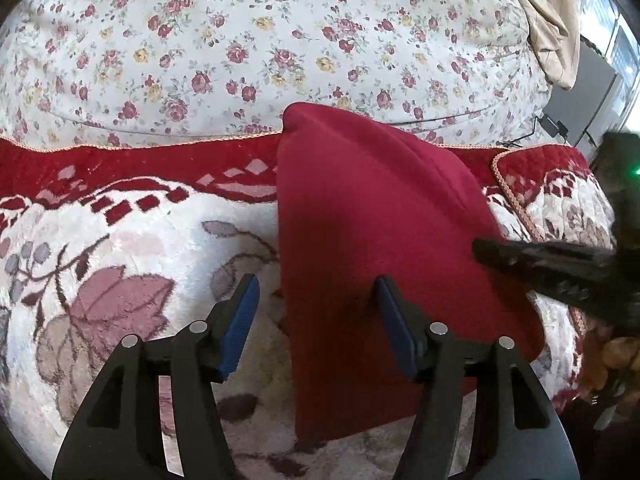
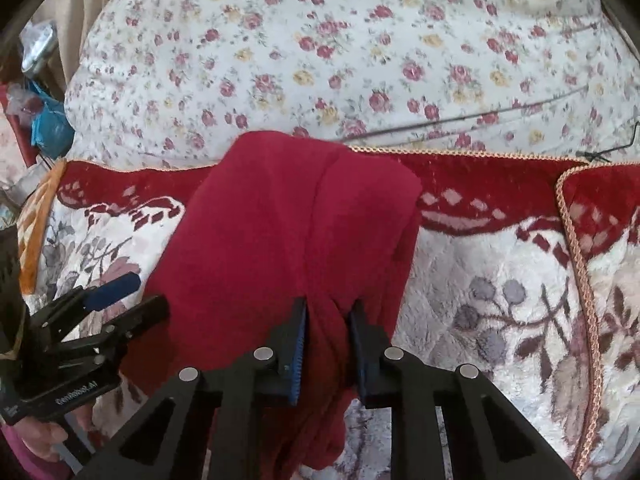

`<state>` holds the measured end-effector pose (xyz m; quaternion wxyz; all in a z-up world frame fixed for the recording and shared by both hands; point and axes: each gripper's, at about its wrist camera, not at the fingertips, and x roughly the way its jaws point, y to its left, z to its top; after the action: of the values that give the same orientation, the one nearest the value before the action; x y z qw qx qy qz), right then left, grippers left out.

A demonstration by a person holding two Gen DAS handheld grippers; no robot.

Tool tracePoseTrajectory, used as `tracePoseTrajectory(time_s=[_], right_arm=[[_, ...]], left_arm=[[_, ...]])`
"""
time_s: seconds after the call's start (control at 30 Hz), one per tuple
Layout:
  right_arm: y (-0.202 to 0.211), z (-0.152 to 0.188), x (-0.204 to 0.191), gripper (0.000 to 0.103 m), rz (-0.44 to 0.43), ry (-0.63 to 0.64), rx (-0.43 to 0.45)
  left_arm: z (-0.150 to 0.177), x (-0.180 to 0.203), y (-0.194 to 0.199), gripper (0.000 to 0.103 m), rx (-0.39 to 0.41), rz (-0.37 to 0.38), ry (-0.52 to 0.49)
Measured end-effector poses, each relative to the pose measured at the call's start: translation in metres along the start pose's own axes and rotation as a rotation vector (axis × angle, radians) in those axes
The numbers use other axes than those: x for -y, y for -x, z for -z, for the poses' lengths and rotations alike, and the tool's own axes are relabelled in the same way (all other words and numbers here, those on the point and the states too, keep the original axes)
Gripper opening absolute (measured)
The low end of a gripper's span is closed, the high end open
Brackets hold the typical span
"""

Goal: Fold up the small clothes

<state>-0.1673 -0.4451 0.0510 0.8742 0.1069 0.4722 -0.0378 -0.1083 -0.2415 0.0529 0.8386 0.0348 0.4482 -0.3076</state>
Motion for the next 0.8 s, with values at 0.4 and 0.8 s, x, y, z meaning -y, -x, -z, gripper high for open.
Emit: tracePoseTrajectory(time_s=[0.4,0.8], right_arm=[[-0.016,-0.012,0.049,0.07,-0.191,-0.266,0.072],[-0.054,-0.015,0.047,0.059,-0.283,-0.275,0.05]], left_arm=[[-0.02,-0.026,-0.013,0.073,-0.037,0.197,0.176],[-0.023,-0.029,-0.036,0.057,-0.13,0.311,0.208]])
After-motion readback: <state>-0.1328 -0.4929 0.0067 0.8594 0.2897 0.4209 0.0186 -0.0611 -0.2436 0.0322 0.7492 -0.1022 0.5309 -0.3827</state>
